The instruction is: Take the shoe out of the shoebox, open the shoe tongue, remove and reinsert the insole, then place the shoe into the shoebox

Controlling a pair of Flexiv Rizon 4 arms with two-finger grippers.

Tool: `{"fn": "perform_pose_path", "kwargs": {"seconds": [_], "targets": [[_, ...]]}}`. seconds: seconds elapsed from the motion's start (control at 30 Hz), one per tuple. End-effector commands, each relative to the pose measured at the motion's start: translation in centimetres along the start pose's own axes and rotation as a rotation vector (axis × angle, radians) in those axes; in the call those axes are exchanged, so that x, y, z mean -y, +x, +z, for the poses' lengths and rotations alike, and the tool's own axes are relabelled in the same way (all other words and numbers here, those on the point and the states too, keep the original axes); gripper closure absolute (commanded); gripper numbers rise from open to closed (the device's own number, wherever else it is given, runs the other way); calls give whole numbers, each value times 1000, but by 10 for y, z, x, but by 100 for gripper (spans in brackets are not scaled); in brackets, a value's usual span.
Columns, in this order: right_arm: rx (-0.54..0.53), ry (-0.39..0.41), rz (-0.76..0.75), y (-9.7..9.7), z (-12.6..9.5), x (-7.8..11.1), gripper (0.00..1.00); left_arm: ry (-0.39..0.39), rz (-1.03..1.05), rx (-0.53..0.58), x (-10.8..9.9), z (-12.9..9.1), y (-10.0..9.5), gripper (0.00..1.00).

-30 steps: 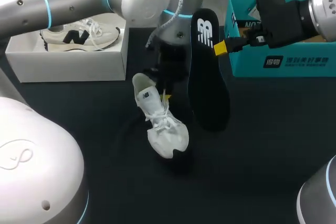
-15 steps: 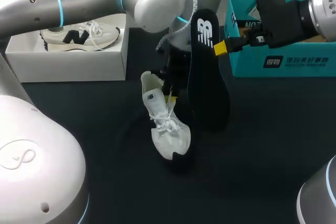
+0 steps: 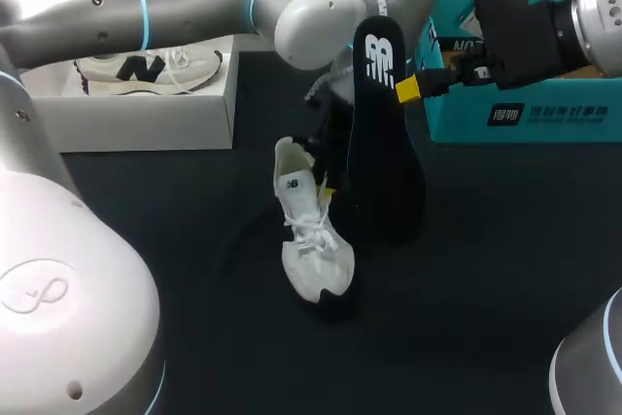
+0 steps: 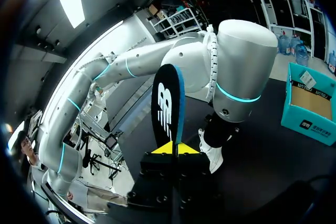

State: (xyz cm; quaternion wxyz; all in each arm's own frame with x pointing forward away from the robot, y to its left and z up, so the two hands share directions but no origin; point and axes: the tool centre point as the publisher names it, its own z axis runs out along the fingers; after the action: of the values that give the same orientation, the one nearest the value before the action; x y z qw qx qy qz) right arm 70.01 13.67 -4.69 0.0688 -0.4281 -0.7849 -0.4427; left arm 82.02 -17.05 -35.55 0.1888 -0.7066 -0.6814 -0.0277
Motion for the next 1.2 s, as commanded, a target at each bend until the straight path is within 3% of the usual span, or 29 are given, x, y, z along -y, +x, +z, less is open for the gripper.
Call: {"fn": "perform_pose_path", "kwargs": {"seconds": [0.03, 0.37, 0.57, 0.6, 0.63, 0.67, 0.93, 1.2], "targets": [[1, 1, 2, 0, 2, -1, 100, 5, 31, -22, 0, 2, -4, 100], [1, 1, 2, 0, 2, -1, 100, 30, 77, -68, 2, 16, -15, 100], [1, 1, 2, 0, 2, -1, 100, 30, 102, -77, 7, 15, -11, 100], [1, 1, 2, 0, 2, -1, 100, 31, 98, -78, 7, 15, -11, 82], [1, 1, 2, 0, 2, -1, 100, 33, 96, -78, 6, 14, -10, 16], [1, 1, 2, 0, 2, -1, 100, 37, 95, -73, 6, 13, -9, 0], [1, 1, 2, 0, 2, -1, 100, 62, 38, 16, 0, -7, -5, 0], [1, 1, 2, 0, 2, -1, 100, 100, -19, 218, -8, -42, 12, 0]]}}
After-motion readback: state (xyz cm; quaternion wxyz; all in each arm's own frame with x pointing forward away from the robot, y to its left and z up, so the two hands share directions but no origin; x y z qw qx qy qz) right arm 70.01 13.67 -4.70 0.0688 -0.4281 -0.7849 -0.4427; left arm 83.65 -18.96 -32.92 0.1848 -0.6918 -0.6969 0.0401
